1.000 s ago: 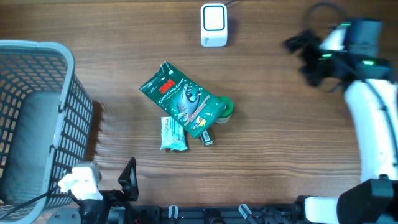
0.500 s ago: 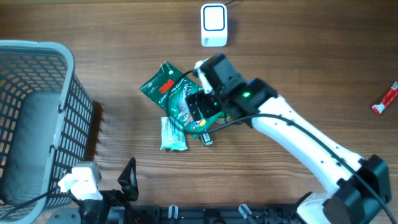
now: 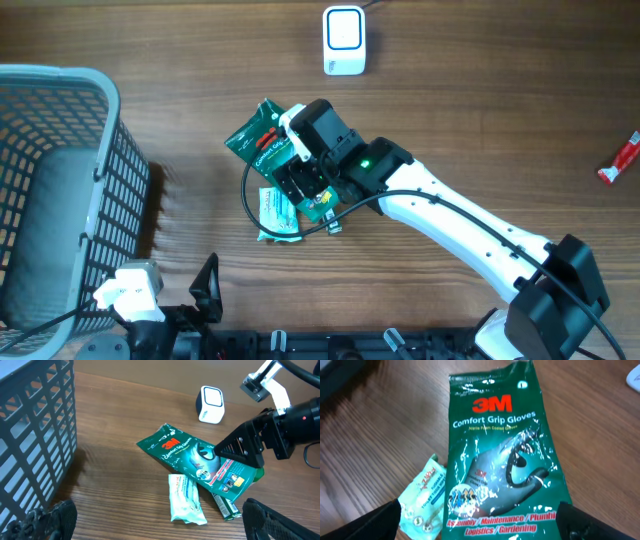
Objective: Scan the item barcode
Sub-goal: 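Reach the right gripper to the green gloves pack and grasp it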
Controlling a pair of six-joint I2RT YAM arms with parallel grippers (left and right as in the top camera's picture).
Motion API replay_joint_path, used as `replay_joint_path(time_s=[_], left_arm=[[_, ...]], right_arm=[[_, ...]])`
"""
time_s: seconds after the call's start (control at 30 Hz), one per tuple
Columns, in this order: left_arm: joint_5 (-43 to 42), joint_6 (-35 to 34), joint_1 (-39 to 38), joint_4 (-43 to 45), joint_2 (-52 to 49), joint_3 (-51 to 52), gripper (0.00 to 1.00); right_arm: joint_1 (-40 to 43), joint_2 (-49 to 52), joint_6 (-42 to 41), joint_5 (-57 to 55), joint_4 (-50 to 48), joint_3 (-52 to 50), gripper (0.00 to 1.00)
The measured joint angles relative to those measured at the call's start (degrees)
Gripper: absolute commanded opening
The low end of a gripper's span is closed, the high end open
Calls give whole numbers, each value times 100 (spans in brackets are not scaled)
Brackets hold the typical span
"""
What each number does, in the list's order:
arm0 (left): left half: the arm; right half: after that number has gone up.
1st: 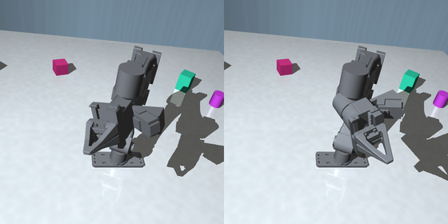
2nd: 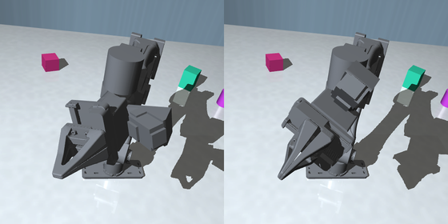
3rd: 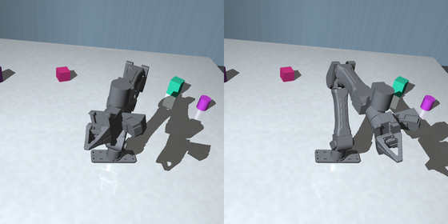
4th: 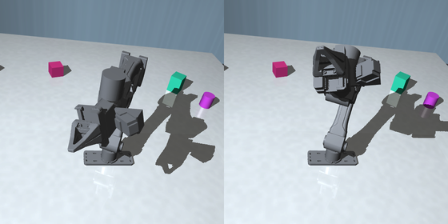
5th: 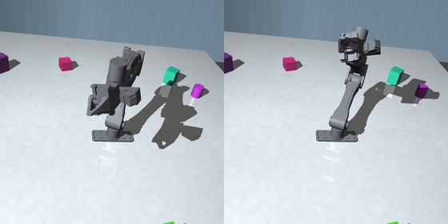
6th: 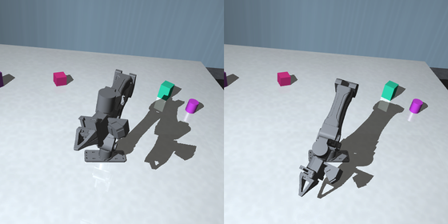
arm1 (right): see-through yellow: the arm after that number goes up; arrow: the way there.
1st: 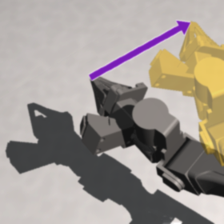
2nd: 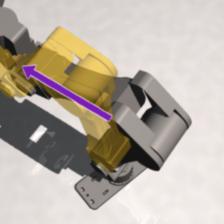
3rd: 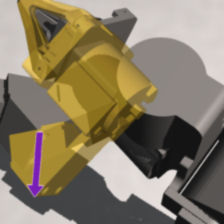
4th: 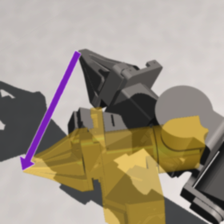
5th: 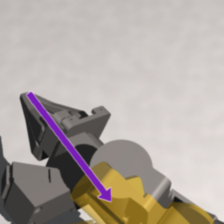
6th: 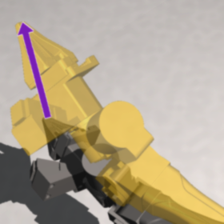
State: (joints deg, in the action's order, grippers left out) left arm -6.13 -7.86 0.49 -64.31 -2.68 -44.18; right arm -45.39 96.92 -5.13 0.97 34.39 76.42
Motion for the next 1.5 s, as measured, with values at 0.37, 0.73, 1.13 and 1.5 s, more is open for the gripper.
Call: replay_joint_path(time_s=[0.37,0.73,1.13,1.5], left_arm=[[0,0,0,0,0,0,100],[0,-2,0,0,0,0,100],[0,0,0,0,0,0,100],[0,0,0,0,0,0,100]], right_arm=[[-15,415,282,-540,-791,0,100],[-658,1644,426,-1394,-1239,-2,100],[-664,1661,575,-1775,-1268,-2,100],[-675,1895,590,-1906,-1062,0,100]])
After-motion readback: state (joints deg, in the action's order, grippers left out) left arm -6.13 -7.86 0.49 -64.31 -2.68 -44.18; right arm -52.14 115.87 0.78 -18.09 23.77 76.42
